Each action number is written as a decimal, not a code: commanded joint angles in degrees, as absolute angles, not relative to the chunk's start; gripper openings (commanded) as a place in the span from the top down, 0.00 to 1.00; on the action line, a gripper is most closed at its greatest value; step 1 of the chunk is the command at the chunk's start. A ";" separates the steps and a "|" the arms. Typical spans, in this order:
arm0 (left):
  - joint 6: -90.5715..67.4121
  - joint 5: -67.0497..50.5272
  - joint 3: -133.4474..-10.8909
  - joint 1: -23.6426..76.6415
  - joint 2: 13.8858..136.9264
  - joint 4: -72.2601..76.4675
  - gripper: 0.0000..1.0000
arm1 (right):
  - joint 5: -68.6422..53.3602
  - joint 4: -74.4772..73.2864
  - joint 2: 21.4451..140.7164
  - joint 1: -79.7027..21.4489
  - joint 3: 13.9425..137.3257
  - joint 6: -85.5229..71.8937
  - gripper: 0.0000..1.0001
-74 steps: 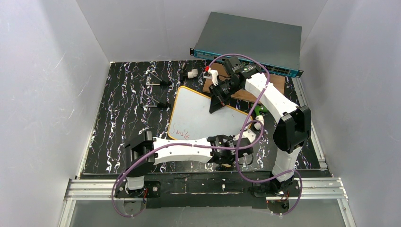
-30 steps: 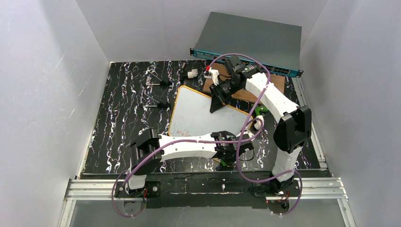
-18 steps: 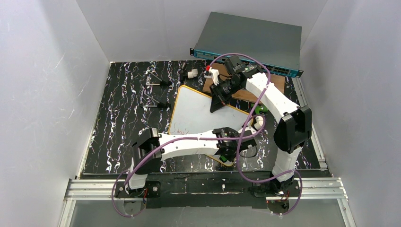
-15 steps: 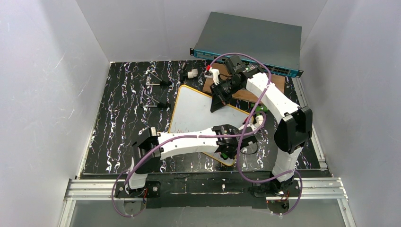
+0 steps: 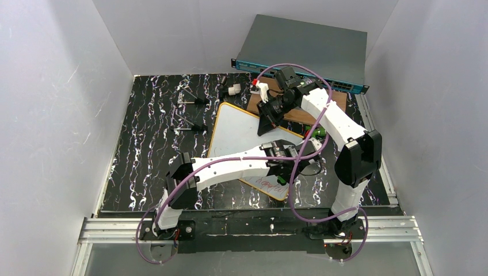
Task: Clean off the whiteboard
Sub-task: Erase the whiteboard at the center of the board.
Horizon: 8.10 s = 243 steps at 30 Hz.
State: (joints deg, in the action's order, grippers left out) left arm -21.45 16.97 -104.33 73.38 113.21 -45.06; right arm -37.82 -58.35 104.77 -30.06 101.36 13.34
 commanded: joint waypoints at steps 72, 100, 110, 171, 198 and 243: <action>-5.32 14.61 -17.93 42.24 65.75 35.90 1.00 | -44.25 -59.15 99.39 -31.16 96.33 18.51 0.99; -11.12 16.83 -21.23 49.32 78.97 38.89 1.00 | -45.27 -57.47 98.79 -31.03 95.16 16.74 0.99; -7.27 13.16 -17.49 34.68 75.91 42.36 1.00 | -45.91 -57.21 98.82 -31.03 94.89 16.53 0.99; -3.81 -21.20 -40.62 28.70 84.90 32.27 1.00 | -49.67 -56.42 100.45 -32.95 93.65 15.03 0.99; -8.88 -14.41 -42.02 31.70 72.30 14.87 1.00 | -46.56 -55.73 99.32 -32.61 93.60 14.19 0.99; -26.54 -12.96 -21.00 32.17 78.25 48.31 1.00 | -59.15 -53.63 93.99 -32.43 94.11 8.57 0.99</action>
State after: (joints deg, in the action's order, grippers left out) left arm -23.92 0.21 -19.62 30.83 78.65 38.94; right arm -37.76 -52.73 97.03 -28.84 93.01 5.87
